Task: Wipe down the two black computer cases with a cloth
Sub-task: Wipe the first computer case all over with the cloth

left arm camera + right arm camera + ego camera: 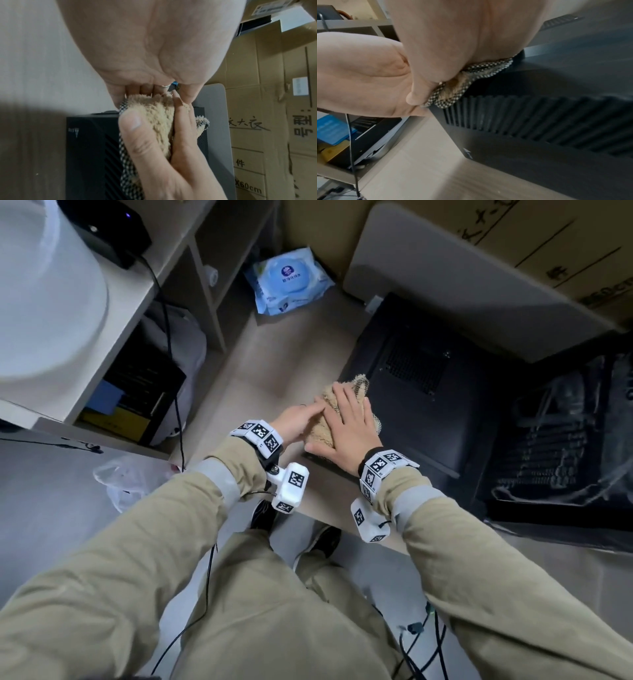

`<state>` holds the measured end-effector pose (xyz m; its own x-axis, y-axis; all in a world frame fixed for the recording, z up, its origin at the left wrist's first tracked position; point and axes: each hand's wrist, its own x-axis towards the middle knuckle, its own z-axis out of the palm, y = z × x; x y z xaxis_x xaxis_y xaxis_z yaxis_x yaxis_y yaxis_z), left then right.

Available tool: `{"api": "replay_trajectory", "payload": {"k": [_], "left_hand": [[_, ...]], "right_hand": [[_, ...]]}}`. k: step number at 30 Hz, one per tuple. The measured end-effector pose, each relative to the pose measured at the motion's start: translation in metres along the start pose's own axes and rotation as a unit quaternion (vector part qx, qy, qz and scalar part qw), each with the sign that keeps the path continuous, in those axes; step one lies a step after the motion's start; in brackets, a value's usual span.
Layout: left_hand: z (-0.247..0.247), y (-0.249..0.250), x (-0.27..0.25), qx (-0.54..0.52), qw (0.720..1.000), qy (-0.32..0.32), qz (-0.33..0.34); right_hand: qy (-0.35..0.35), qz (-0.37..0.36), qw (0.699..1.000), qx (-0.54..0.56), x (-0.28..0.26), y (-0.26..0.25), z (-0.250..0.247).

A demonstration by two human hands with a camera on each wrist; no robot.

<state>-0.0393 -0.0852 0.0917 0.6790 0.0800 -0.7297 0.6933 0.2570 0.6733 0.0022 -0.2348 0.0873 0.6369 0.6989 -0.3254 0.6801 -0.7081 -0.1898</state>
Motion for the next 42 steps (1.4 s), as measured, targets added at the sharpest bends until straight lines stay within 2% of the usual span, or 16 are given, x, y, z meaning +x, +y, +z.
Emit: {"api": "replay_trajectory", "payload": {"k": [4,7,10,13,16,19,22,27,33,39,42], "left_hand": [[0.033,0.014,0.002,0.072,0.997,0.016,0.036],[0.061,0.03,0.01,0.142,0.984,0.093,0.047],[0.093,0.042,0.017,0.27,0.945,0.175,0.055],[0.124,0.048,0.02,0.358,0.906,0.221,0.053],[0.144,0.05,0.024,0.411,0.875,0.251,0.045],[0.149,0.05,0.029,0.434,0.862,0.261,0.033],[0.145,0.051,0.039,0.429,0.865,0.261,0.026],[0.143,0.06,0.056,0.365,0.886,0.284,0.017],[0.134,0.101,0.087,0.254,0.929,0.269,0.016],[0.137,0.139,0.129,0.259,0.931,0.253,0.046],[0.133,0.154,0.148,0.266,0.932,0.241,0.048]], "right_hand": [[0.018,-0.007,1.0,0.019,-0.033,0.025,0.001],[0.036,0.04,0.998,0.042,-0.057,0.05,0.008],[0.052,0.129,0.988,0.062,-0.084,0.089,0.011],[0.064,0.212,0.969,0.108,-0.111,0.133,0.013],[0.06,0.255,0.951,0.165,-0.127,0.168,0.01],[0.053,0.276,0.943,0.179,-0.125,0.177,0.005],[0.065,0.279,0.944,0.161,-0.12,0.175,0.007],[0.081,0.285,0.938,0.182,-0.1,0.189,0.001],[0.066,0.313,0.928,0.19,-0.064,0.217,-0.019],[0.064,0.357,0.912,0.193,-0.013,0.24,-0.047],[0.064,0.357,0.916,0.17,0.017,0.247,-0.059]]}}
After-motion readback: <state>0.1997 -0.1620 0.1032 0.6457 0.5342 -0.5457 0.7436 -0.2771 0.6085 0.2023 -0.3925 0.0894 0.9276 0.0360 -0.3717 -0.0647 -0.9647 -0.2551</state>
